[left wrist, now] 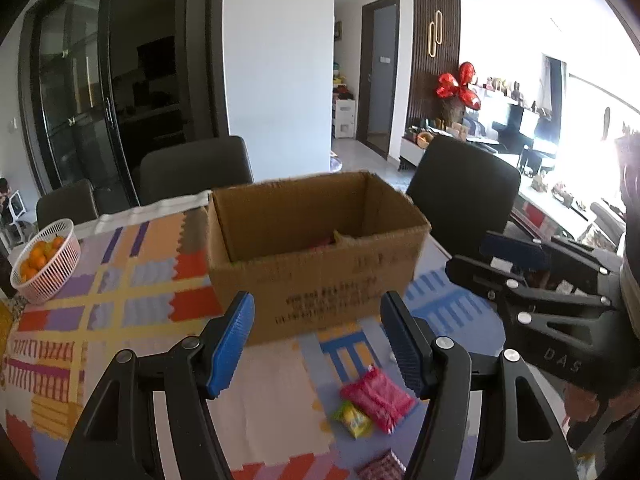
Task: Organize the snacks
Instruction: 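Move both open grippers back toward the red chip bag and yellow packet, then grasp the red chip bag with the right gripper while the left grasps the yellow-green packet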
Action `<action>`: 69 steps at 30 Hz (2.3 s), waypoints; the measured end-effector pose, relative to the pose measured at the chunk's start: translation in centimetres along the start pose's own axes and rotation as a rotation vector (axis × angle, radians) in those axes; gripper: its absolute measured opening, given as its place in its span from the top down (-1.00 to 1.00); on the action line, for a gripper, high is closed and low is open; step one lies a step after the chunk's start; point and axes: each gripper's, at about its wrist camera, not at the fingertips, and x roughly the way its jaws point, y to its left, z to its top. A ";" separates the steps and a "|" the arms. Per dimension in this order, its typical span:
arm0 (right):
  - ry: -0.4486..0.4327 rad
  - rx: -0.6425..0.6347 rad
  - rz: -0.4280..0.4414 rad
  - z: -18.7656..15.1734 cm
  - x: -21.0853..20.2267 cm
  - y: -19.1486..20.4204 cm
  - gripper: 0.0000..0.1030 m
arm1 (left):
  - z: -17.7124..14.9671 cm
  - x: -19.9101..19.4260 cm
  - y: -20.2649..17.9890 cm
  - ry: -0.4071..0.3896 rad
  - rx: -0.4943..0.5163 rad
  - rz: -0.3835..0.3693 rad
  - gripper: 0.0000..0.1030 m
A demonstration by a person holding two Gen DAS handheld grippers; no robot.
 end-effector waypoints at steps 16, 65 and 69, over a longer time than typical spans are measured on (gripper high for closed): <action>0.099 0.002 -0.012 -6.4 0.0 1.4 0.09 | -7.5 1.8 -0.8 0.099 0.010 -0.066 -0.21; 0.387 0.054 0.097 -12.4 9.4 2.5 0.03 | -11.9 10.9 1.8 0.348 -0.163 -0.158 0.42; 0.404 0.078 0.112 -12.3 10.4 2.2 0.03 | -11.6 11.3 1.9 0.361 -0.143 -0.165 0.42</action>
